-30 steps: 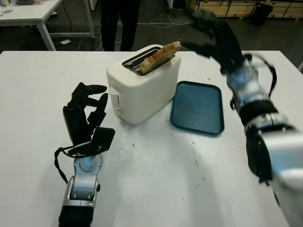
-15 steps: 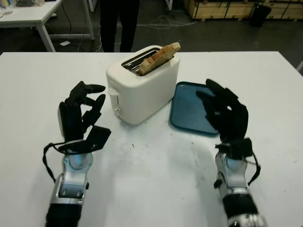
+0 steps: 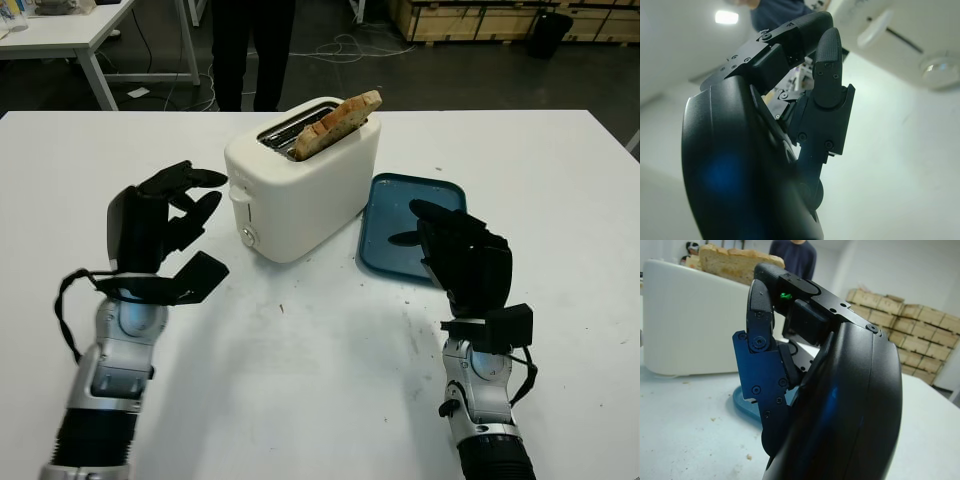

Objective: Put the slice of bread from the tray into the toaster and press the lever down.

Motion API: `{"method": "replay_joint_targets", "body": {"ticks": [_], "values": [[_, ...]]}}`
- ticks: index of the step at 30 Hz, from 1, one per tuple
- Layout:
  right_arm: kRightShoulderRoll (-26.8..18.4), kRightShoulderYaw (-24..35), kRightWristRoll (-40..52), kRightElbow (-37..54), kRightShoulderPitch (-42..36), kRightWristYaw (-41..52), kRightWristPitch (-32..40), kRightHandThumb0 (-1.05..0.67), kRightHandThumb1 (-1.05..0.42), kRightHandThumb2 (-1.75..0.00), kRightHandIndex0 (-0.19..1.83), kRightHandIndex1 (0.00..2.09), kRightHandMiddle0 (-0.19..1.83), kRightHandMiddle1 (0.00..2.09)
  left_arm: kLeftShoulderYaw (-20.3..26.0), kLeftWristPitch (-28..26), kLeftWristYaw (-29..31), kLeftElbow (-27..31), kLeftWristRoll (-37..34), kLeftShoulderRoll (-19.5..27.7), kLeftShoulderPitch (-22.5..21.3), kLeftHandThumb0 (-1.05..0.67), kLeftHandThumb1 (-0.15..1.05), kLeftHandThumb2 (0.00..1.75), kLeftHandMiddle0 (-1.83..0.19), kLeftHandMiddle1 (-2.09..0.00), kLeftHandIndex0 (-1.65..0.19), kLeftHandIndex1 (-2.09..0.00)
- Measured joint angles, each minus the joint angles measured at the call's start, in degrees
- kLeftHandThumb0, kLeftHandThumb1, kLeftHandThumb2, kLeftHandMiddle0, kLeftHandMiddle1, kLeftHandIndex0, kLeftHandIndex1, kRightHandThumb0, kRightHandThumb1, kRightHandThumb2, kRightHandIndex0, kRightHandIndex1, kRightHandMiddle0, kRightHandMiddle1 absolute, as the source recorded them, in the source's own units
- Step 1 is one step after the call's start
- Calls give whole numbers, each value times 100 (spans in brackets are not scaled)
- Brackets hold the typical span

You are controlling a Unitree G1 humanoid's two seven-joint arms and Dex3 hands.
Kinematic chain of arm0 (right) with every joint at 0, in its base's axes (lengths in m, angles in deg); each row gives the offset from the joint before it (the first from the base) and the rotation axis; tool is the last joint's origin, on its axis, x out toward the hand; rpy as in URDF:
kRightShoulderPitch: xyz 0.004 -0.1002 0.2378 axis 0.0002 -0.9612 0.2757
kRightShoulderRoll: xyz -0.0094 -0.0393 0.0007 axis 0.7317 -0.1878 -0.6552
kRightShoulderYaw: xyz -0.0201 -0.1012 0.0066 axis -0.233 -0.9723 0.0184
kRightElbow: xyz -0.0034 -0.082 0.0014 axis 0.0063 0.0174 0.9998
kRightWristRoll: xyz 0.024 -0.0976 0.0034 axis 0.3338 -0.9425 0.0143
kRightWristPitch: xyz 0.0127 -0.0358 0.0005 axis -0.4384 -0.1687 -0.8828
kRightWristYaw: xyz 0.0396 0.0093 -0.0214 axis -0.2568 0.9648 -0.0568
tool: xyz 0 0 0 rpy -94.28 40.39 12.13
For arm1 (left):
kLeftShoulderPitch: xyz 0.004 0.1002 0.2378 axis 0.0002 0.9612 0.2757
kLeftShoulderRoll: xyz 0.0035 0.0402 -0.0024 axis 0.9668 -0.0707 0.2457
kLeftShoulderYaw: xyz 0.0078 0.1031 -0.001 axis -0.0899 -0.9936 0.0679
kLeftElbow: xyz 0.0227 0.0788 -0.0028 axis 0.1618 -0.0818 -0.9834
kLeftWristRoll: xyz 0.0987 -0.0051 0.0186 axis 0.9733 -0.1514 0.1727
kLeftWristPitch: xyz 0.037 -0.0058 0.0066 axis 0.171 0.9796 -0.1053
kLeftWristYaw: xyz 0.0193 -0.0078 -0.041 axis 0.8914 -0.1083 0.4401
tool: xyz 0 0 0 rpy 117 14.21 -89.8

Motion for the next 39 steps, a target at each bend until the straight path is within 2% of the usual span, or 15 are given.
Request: {"method": "replay_joint_targets", "body": {"ticks": [7,12,13,16,19,21,22,23,25,27,31,36,39], "values": [[0,30,-3,43,0,-5,10,-38,-92,-31,99,88,120,5,-157,-261,832,57,307,779,-512,-39,92,15,-87,-143,-111,-19],[0,43,-5,46,1,-7,25,-38,-92,-31,99,90,121,5,-404,-323,1267,-35,510,1029,-828,-38,92,18,-81,-161,-111,-11],[0,49,-16,46,3,-15,25,-38,-92,-31,99,91,121,5,-453,-351,1356,-79,528,1059,-888,-38,92,18,-81,-155,-111,-9],[-1,71,-55,46,10,-32,25,-38,-92,-31,98,92,121,4,-584,-353,1546,-250,542,1143,-1086,-36,92,17,-89,-112,-111,-6],[-1,102,-54,56,13,-39,43,-38,-92,-30,98,92,121,4,-699,-297,1645,-434,540,1199,-1272,-36,92,18,-89,-90,-110,-4],[-1,116,-54,82,14,-55,72,-38,-92,-30,97,92,121,4,-784,-294,1722,-512,542,1205,-1348,-36,91,20,-89,-89,-110,-3],[-1,123,-54,86,14,-57,83,-38,-92,-30,97,92,121,4,-826,-292,1742,-537,542,1205,-1373,-35,90,21,-87,-93,-111,-3],[-1,131,-54,85,14,-57,88,-38,-92,-30,97,92,121,4,-865,-271,1749,-568,543,1205,-1395,-34,87,26,-86,-112,-113,-4],[-1,146,-50,85,16,-55,88,-38,-92,-30,97,92,121,4,-910,-219,1747,-642,543,1206,-1425,-34,76,48,-88,-123,-116,-4],[0,154,-44,85,16,-56,89,-38,-92,-29,97,92,121,4,-956,-198,1747,-690,545,1205,-1437,-32,70,60,-86,-133,-116,-3],[0,156,-45,85,16,-63,101,-38,-92,-29,97,91,121,4,-1002,-203,1749,-732,603,1205,-1469,-30,64,71,-87,-163,-112,-1],[3,157,-50,154,16,-104,189,-38,-92,-29,97,91,122,4,-1030,-204,1755,-798,637,1205,-1504,-31,62,77,-84,-166,-118,-4],[12,155,-52,201,16,-115,205,-38,-92,-29,97,91,121,4,-1050,-204,1755,-801,666,1206,-1525,-31,63,78,-83,-152,-128,-9]]}}
